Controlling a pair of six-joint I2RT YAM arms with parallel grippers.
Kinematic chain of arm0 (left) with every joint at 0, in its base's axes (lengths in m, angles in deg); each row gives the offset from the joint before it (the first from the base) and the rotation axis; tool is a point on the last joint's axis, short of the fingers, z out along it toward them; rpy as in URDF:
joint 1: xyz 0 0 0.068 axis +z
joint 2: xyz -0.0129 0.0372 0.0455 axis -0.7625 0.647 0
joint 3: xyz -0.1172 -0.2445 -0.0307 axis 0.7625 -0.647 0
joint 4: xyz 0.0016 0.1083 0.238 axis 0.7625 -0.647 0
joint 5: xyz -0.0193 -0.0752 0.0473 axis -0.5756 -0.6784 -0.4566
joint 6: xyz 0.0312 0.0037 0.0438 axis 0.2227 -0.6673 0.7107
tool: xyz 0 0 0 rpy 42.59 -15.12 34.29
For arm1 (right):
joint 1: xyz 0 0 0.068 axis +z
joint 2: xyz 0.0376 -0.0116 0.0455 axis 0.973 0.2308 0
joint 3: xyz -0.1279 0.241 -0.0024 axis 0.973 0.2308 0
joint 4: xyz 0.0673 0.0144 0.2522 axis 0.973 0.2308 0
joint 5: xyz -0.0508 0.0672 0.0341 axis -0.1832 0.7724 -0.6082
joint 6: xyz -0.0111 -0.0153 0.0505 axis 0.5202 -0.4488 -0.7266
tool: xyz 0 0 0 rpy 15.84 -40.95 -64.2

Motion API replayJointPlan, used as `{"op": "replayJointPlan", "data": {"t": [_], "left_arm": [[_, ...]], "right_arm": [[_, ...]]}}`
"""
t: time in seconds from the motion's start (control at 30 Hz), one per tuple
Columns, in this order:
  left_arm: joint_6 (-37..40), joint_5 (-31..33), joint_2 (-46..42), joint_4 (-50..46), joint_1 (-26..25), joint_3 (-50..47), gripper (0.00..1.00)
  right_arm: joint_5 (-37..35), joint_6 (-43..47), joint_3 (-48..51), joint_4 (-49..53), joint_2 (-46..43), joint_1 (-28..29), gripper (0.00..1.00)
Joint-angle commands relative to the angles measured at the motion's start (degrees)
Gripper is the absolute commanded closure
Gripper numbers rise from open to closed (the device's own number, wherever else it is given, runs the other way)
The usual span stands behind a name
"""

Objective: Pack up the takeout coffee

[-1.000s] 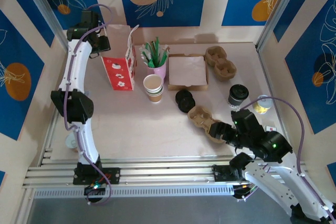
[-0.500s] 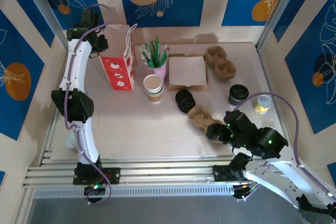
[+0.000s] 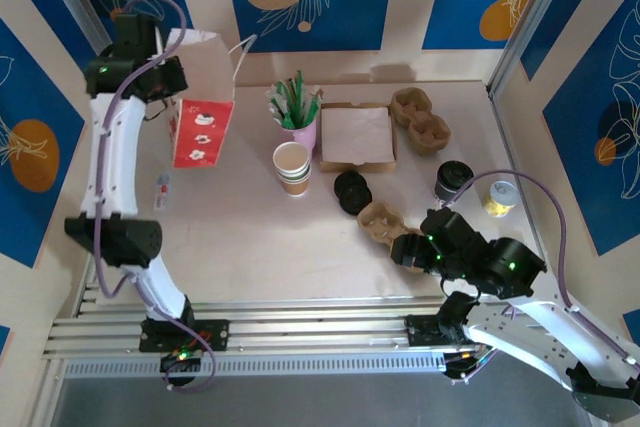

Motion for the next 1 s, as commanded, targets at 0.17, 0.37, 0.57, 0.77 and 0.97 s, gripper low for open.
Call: {"op": "replayJointPlan", "data": {"t": [0.17,0.37,0.57,0.77,0.97], "left_arm": [[-0.7,-9.7,-22.8,3.6,-0.2,-9.9,1.00],[2.1,-17.3,-39.2,5.4,-3.1,-18.1,1.00],[9.7,-29.9,-47.7,6.1,-14.1,-24.2,1.00],[17.6,-38.9,-50.6,2.9,-24.5,-26.4,1.00],[23.7,-24.5,-49.0,-4.1,-37.6,-28.4,1.00]], "right_arm": [[-1.7,3.4,-4.7,1.6,0.8,0.4,0.24],[-2.7,6.0,-8.9,3.1,2.7,0.2,0.24],[-3.2,7.2,-13.2,3.5,4.3,-0.4,0.24],[-4.3,7.3,-17.1,4.8,5.7,-1.0,0.24],[-5.7,5.9,-17.8,7.0,7.3,-1.9,0.24]]}}
